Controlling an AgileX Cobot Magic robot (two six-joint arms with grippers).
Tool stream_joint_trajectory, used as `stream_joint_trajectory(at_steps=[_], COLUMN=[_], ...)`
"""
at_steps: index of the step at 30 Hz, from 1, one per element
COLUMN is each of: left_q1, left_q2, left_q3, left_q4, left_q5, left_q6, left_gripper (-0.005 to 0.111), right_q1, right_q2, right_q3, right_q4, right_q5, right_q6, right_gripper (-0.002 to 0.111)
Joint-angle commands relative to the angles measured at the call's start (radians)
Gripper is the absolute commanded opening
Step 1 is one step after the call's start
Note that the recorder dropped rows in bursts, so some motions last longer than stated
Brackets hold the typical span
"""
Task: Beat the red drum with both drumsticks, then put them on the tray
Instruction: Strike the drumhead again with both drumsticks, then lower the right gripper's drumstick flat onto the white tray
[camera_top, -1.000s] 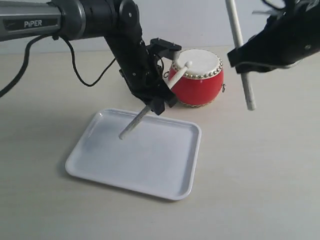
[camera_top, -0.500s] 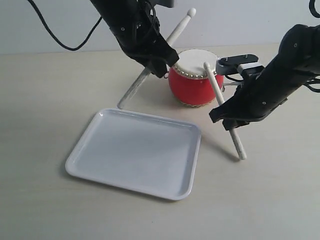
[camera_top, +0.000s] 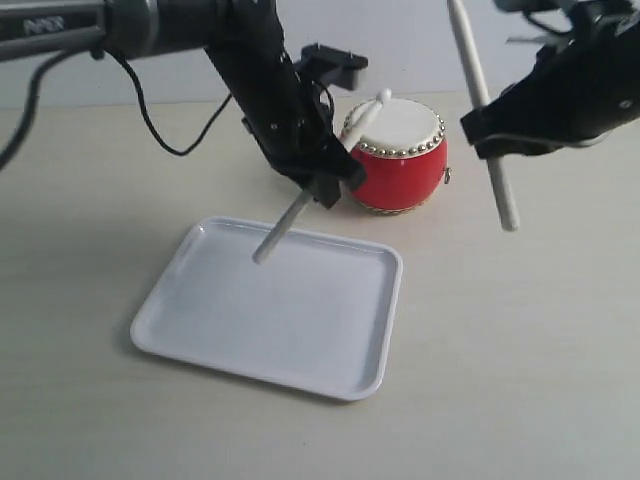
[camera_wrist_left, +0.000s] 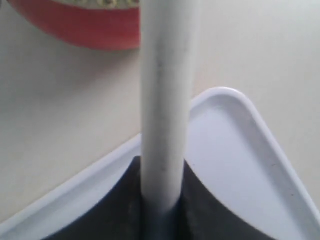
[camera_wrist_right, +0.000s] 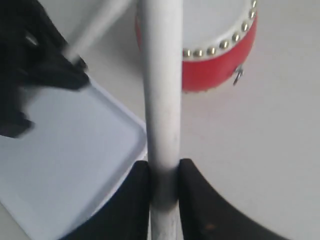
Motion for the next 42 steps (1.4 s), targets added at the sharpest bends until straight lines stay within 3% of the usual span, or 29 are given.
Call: stream_joint_trajectory(at_steps=[1,6,12,19,28,37,42], left_q1=[-0.002,0.001,0.001,0.001,0.001,0.001,0.005], left_q2=[0.097,0.114,0.019,-0.154,-0.32,-0.338,-0.47], left_q3=[-0.009,-0.009,-0.011,-0.011,-0.011,0.001,0.255], left_q4=[-0.004,0.014,0.014,0.01,0.015,0.031,0.086], left_q5=[0.01,0.027,0.044,0.103,0.186,0.136,-0.095], left_q6=[-0.007,-0.007,-0.007,-0.023,-0.03,-0.023,-0.022], left_gripper=[0.0,0.0,0.0,0.0,0.0,0.0,0.0], right_q1=[-0.003,-0.003,-0.003,-0.003,-0.003,-0.003,-0.003], right_q2=[-0.166,-0.248,-0.17,0.123,0.527,0.236,0.136], right_q3=[0.001,0.001,0.02,0.032,-0.103,-0.103,-0.103], right_q4=[0.019,0.019,0.011,0.013,0.02,0.02,0.024], right_q5=[0.008,0.008,-0.031,-0.118,-0.014,0.1,0.113], right_q6=[0.008,0.008,0.007,-0.022,-0.033,-0.037,-0.037], right_gripper=[0.0,0.0,0.0,0.0,0.0,0.0,0.0])
